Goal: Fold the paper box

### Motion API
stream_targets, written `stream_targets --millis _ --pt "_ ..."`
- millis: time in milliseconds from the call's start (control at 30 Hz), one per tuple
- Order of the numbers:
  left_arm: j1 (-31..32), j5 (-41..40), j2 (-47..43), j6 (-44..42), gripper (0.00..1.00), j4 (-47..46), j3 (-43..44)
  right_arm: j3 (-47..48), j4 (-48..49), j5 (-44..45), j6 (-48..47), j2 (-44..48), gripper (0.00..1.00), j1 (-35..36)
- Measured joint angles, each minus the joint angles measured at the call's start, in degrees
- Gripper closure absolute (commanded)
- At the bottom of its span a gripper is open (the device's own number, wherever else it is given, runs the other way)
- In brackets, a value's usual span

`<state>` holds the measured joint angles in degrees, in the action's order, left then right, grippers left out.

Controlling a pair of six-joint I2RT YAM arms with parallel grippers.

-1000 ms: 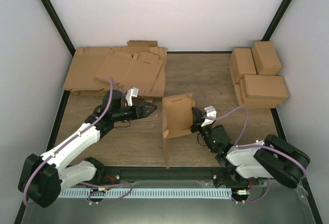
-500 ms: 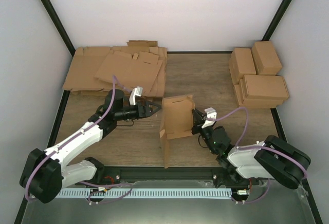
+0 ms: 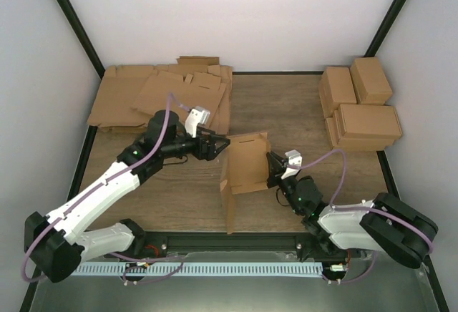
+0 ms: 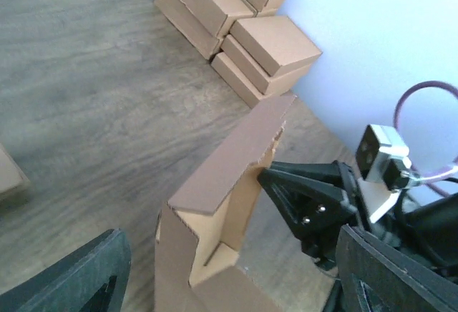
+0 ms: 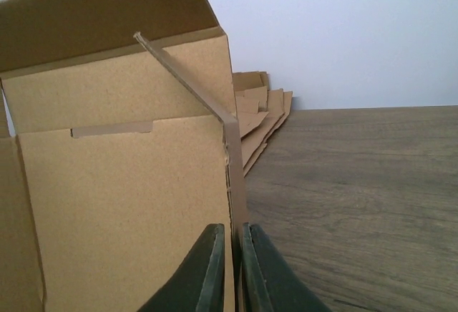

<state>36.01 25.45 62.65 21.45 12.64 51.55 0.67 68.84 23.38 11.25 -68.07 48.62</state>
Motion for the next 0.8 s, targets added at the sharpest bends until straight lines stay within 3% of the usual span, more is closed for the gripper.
stream_targets --millis 133,233,467,633,800 --pt "3.34 -5.95 4.02 -4.39 0.19 4.48 5.42 0.00 -1.14 -0.20 0.02 1.81 0.91 0.02" --pt "8.57 -12.50 6.69 -4.55 0.11 9.84 9.40 0.00 -2.34 -0.22 0.00 3.17 0.91 0.02" --pt "27.54 -28.55 3.78 5.68 0.01 22.29 14.23 0.00 -3.89 -0.22 -0.04 4.94 0.91 0.02" --pt "33.46 -35.65 1.07 14.60 0.01 28.92 14.71 0.00 -4.02 -0.22 -0.02 4.92 0.91 0.02" --pt "34.56 -36.70 2.19 19.45 0.14 31.45 14.67 0.00 -4.00 -0.35 -0.02 4.61 0.91 0.07"
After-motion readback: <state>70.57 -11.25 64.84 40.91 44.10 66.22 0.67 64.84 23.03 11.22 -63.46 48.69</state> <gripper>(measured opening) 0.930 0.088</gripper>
